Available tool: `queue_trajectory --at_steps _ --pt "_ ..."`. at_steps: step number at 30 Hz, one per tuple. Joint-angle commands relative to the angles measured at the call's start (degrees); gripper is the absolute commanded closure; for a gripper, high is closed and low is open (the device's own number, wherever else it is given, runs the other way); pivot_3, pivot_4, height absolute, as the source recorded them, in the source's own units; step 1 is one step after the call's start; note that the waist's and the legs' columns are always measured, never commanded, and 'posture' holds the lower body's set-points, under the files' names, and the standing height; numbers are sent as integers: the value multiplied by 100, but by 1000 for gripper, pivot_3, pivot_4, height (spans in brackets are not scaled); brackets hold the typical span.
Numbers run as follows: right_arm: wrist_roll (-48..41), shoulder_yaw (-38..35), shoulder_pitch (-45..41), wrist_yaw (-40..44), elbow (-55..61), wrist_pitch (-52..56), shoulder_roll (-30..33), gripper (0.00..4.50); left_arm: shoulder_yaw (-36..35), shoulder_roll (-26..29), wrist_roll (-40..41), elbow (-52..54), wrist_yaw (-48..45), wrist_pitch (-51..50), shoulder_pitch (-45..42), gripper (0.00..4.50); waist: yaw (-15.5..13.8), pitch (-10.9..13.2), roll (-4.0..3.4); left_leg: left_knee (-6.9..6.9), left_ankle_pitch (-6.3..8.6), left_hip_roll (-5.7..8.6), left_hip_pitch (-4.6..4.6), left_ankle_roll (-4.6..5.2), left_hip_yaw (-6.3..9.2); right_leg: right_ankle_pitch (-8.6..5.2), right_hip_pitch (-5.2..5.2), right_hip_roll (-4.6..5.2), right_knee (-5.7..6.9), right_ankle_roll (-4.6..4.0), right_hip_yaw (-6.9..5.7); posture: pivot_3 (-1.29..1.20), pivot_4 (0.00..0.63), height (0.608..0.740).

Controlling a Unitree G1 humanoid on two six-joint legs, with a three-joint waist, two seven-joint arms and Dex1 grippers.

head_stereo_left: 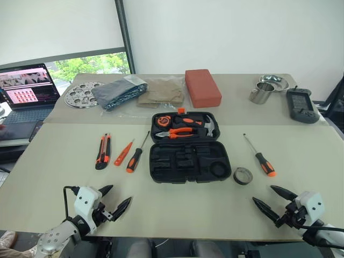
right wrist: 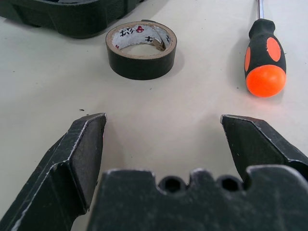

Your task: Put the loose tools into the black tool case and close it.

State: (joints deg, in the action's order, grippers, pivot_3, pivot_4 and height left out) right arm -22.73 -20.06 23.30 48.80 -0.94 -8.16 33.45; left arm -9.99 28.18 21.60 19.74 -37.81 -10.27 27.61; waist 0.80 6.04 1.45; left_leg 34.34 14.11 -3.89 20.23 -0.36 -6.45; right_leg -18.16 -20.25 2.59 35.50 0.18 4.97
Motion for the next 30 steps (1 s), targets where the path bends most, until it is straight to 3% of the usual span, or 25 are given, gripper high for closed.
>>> queue_trajectory --at_steps 1,14,20,24,30 --pt "-52 -124 -119 90 -63 -21 96 86 88 -25 5 38 -56 -58 158 0 2 0 0 0 0 0 0 0 0 0 0 0 0 0 0 0 150 740" --pt "-29 -113 -324 218 -164 -115 69 86 -28 -106 -57 -130 -119 267 113 0 8 1 -1 1 1 2 1 2 -1 1 2 -4 -3 1 1 0 150 740" --pt "-384 -320 -282 429 216 47 221 86 -282 -59 232 183 -264 316 165 0 12 2 -4 1 1 1 3 2 -2 2 0 -4 -3 2 0 0 150 740" --pt "-996 -424 -230 866 1003 554 586 86 -627 -3 852 695 -413 193 140 0 15 7 -4 2 1 1 5 1 -2 2 0 -7 -3 3 -2 0 150 740" --pt "-1277 -115 -732 1052 1709 1150 959 86 -718 -131 1126 753 246 -320 -661 0 5 10 -8 32 1 1 4 2 1 4 7 -27 16 6 -11 0 150 740"
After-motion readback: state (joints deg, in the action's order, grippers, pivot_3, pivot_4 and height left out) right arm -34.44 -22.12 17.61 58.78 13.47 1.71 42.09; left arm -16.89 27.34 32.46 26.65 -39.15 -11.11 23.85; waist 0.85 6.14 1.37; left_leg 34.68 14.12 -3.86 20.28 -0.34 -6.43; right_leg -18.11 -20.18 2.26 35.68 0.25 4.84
